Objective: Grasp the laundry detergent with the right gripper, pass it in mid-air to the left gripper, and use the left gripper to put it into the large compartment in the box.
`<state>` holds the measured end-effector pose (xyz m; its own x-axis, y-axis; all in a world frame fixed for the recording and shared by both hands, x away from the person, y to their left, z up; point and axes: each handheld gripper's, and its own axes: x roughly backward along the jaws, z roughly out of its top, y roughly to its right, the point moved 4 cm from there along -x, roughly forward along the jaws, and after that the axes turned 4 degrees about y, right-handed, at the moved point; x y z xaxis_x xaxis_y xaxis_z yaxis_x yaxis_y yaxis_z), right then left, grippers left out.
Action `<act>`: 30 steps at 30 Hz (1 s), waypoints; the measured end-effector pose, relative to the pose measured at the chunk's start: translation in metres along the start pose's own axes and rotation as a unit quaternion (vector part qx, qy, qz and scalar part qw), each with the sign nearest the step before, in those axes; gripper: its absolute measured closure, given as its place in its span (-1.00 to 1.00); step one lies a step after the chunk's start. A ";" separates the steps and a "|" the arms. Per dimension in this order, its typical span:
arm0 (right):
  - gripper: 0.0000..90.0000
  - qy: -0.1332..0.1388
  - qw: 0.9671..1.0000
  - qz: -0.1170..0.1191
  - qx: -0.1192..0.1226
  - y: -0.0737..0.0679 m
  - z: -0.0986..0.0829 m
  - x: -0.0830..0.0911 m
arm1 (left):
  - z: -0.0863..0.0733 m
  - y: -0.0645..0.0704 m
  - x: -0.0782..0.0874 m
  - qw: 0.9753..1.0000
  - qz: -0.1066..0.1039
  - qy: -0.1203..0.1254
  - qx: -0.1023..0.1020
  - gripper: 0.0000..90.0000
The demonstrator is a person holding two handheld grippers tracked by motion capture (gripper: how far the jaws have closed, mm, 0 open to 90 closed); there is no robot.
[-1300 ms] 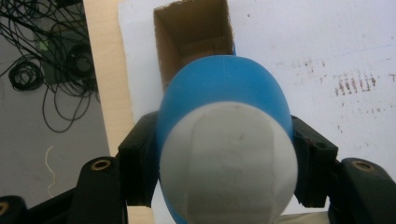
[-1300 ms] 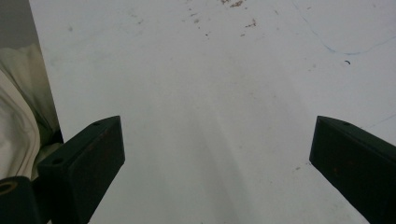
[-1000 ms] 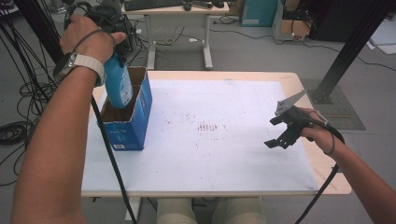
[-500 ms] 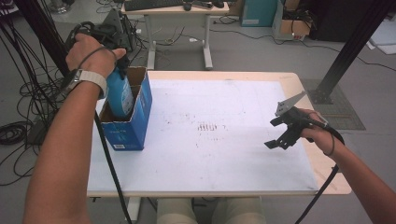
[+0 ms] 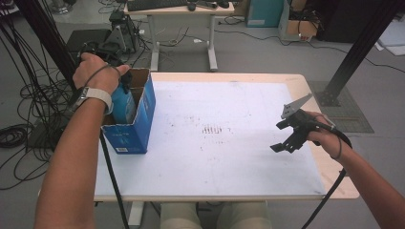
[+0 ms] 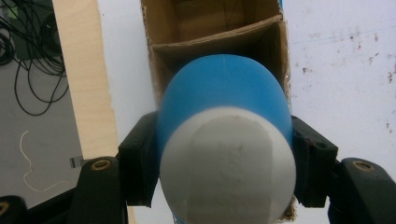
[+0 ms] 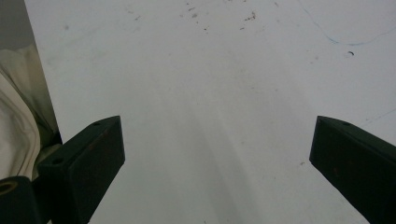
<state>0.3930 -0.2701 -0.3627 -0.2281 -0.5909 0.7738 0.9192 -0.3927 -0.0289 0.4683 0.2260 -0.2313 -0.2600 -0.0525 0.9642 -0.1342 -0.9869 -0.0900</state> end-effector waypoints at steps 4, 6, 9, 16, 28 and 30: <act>-0.93 0.002 1.000 -0.001 -0.001 0.000 0.000 0.000 | -0.002 0.000 -0.009 1.000 0.003 0.001 0.004 -0.17; -0.93 0.001 1.000 -0.001 -0.002 0.000 -0.001 -0.001 | -0.004 0.000 -0.013 1.000 0.004 0.000 0.004 -0.17; -0.93 -0.001 1.000 0.000 -0.005 0.000 -0.002 -0.001 | -0.005 0.000 -0.019 1.000 0.005 -0.003 -0.001 -0.17; -0.93 -0.001 1.000 0.000 -0.010 0.000 -0.003 -0.001 | -0.008 0.003 -0.034 1.000 0.005 -0.002 0.007 -0.17; -0.93 0.000 1.000 -0.001 -0.012 0.001 -0.005 -0.001 | -0.012 0.006 -0.050 1.000 0.011 -0.002 -0.001 -0.16; -0.93 0.000 1.000 -0.001 -0.014 0.001 -0.006 -0.001 | -0.012 0.007 -0.053 1.000 0.014 -0.002 -0.004 -0.17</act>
<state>0.3918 -0.2743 -0.3671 -0.2289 -0.5897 0.7745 0.9096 -0.4129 -0.0455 0.4692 0.2241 -0.2860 -0.2597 -0.0798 0.9624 -0.1342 -0.9839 -0.1178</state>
